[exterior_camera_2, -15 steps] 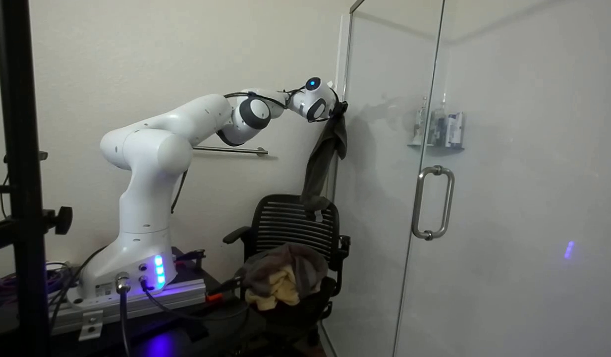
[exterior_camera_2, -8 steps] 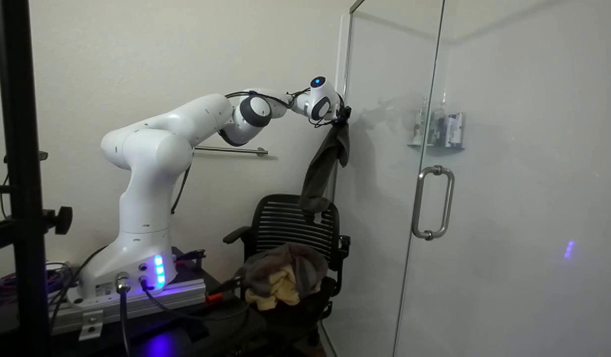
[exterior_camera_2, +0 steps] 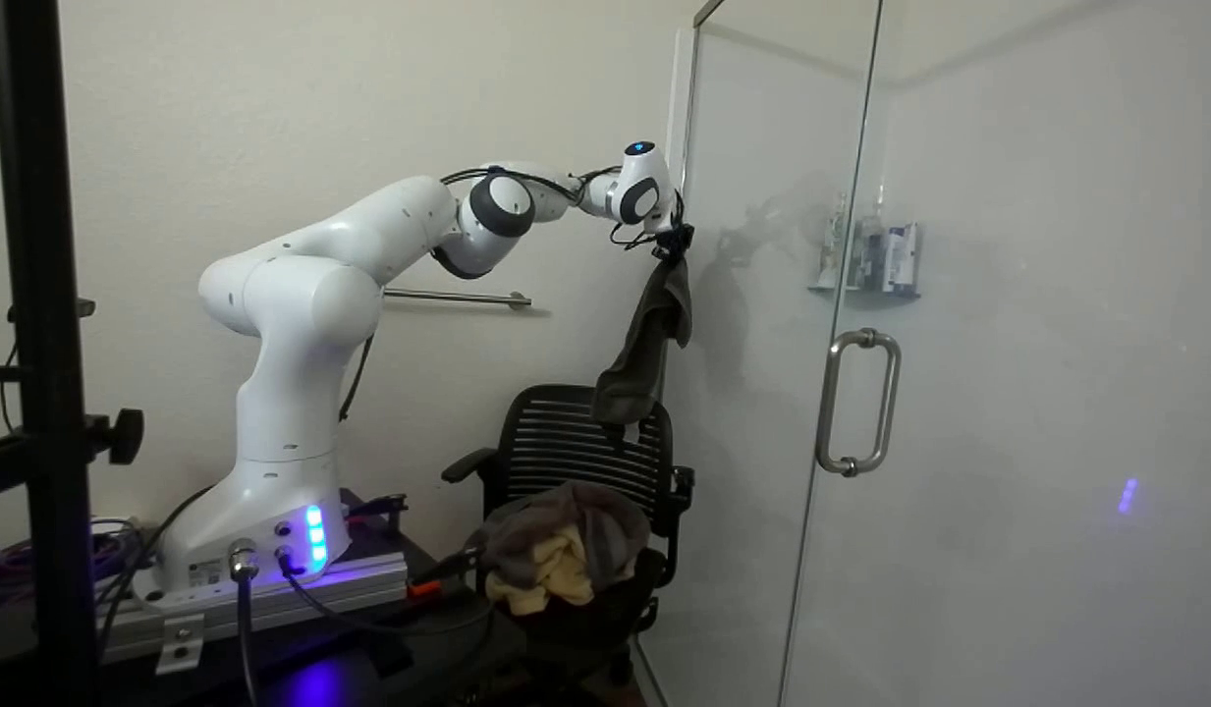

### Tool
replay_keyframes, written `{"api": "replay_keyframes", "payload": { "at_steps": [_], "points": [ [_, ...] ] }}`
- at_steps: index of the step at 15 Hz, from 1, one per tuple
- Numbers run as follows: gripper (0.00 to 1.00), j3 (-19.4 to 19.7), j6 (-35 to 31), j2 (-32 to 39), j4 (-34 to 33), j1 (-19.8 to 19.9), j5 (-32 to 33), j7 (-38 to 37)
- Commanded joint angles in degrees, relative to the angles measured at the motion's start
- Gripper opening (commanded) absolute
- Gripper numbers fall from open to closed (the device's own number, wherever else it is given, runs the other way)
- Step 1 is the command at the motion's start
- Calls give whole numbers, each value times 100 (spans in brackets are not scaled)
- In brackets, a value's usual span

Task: Put the first towel on top of the backrest of the chair

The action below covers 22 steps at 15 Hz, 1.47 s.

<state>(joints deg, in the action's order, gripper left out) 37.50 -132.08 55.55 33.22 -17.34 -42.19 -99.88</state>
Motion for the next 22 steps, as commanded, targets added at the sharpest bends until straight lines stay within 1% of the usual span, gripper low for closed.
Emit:
{"api": "replay_keyframes", "payload": {
  "at_steps": [1, 3, 5, 8, 12, 14, 17, 20, 22],
  "points": [
    [1, 40, 846, -592, 644, -321, 108, 291],
    [1, 37, 1190, -774, 774, -448, 126, 400],
    [1, 112, 1471, -946, 963, -611, 214, 468],
    [1, 297, 1838, -1242, 1328, -870, 512, 619],
    [1, 613, 2132, -1642, 2005, -1260, 984, 931],
    [1, 661, 2194, -1866, 2399, -1438, 1052, 1025],
    [1, 584, 1886, -2093, 2930, -1705, 859, 1009],
    [1, 469, 1301, -2192, 3380, -2069, 579, 975],
    [1, 508, 959, -2226, 3657, -2304, 545, 1013]
  ]
}}
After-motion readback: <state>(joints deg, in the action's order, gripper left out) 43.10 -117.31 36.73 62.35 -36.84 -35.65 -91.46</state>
